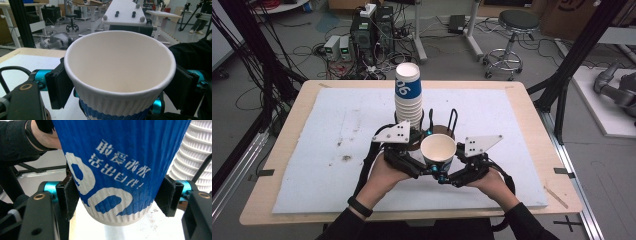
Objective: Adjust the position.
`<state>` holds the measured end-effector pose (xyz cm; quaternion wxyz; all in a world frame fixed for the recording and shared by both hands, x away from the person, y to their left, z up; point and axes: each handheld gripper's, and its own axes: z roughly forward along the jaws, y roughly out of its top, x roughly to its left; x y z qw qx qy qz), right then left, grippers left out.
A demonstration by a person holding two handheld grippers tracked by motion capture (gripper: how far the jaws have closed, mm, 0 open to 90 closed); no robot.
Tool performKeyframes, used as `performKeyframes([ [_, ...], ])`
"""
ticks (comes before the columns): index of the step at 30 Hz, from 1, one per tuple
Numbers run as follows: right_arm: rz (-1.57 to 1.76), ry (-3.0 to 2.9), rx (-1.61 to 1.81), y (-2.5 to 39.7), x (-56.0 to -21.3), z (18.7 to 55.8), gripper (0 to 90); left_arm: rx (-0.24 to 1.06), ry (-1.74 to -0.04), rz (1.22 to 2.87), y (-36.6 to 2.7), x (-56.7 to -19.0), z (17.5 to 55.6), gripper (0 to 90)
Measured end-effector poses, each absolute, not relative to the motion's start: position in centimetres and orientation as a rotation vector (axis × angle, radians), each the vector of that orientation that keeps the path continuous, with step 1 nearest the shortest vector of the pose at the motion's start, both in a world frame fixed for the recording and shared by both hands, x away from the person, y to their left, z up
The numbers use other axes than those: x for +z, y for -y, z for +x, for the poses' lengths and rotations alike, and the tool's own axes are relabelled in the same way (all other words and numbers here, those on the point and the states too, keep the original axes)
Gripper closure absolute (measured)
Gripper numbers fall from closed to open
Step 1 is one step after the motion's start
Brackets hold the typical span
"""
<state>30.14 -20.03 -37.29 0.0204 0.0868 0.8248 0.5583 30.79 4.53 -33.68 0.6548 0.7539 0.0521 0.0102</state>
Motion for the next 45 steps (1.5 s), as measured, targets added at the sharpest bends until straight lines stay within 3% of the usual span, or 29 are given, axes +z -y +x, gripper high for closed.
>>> performKeyframes([
  [9,0.273,-2.540,1.741,19.9,-37.6,30.0,29.5,0.025,-0.103,1.735,-4.5,-33.5,30.7,23.8],
  [14,0.307,-2.501,1.811,19.9,-37.3,29.8,23.2,0.046,-0.095,1.770,-4.4,-33.5,30.8,24.3],
  [28,0.357,-2.469,1.904,19.8,-37.4,29.8,27.2,0.028,-0.102,1.754,-4.3,-33.7,30.7,24.6],
  [40,0.344,-2.472,1.877,20.3,-37.2,29.9,26.9,0.008,-0.121,1.751,-4.8,-33.7,30.7,9.6],
  [45,0.342,-2.456,1.886,20.6,-37.0,30.1,26.9,0.021,-0.128,1.751,-5.5,-33.9,30.6,9.4],
])
